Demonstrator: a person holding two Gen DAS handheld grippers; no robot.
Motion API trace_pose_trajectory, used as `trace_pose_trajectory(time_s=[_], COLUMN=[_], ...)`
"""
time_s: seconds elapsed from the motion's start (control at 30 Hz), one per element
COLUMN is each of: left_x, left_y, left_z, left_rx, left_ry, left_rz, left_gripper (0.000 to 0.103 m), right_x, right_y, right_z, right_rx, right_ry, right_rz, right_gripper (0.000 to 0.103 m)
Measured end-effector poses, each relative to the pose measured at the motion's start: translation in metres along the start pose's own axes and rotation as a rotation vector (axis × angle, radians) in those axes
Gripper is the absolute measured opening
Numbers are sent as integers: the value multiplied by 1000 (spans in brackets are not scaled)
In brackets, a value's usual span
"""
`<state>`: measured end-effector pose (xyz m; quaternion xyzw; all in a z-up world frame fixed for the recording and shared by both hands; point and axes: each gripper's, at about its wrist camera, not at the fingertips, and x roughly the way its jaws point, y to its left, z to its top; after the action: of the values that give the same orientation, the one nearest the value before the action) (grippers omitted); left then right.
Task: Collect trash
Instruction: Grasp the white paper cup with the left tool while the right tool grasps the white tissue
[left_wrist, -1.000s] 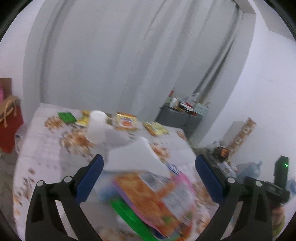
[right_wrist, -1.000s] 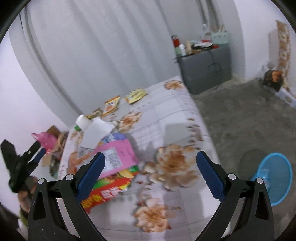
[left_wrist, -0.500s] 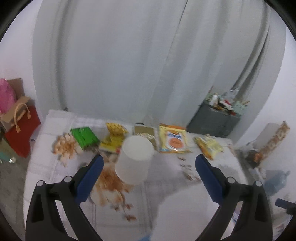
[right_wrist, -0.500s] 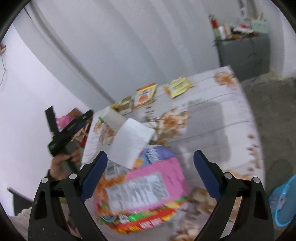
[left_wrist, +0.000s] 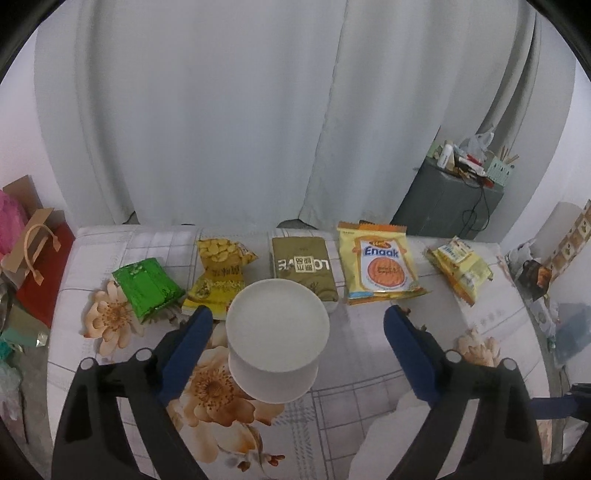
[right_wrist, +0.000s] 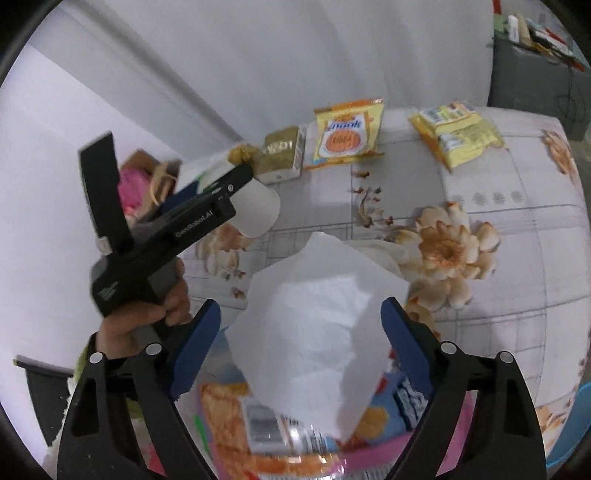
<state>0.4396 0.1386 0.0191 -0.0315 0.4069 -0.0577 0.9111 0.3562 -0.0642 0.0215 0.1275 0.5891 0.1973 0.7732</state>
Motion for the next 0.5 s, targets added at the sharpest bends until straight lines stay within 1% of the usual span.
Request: trace_pose_trajectory(time_s=[0.07,0.1,0.17,0.27,0.3,0.33,0.37,0.4,0.43,0.5], left_x=[5,6,7,8,8,8,8,8,8,6], left_y=[0,-1,0,4,5,6,6,7,7,6], left_z=[-2,-2,-2,-2,-2,-3,-3,-4,-5,-6], left_rx=[10,11,7,-10,-15,-22,-26,-27,-26,-21], left_ry=[15,18,26,29,30,31,32,35,33,32], left_rz=[2,0,-1,3,2,1,-1,-5,-7,-11], left_gripper=[85,81,77,69,66,64,60,57,57,57], right_x=[8,12,18,24,22,23,23,22,20,16], right_y=[4,6,7,6,2,1,-1,-2,-5,-7], right_z=[2,4,6,5,5,4,2,0,-2,-5], right_rx=[-11,-16,-19,-14,-10,-6,-1,2,5,12], right_ry=[13,19,28,44,50,53,57,59,60,58], right_rz=[-28,-42,-71,-102,-108,-109,-109,-110,-109,-105], right_gripper=[82,80,75,63,57,51,48,43,36,29])
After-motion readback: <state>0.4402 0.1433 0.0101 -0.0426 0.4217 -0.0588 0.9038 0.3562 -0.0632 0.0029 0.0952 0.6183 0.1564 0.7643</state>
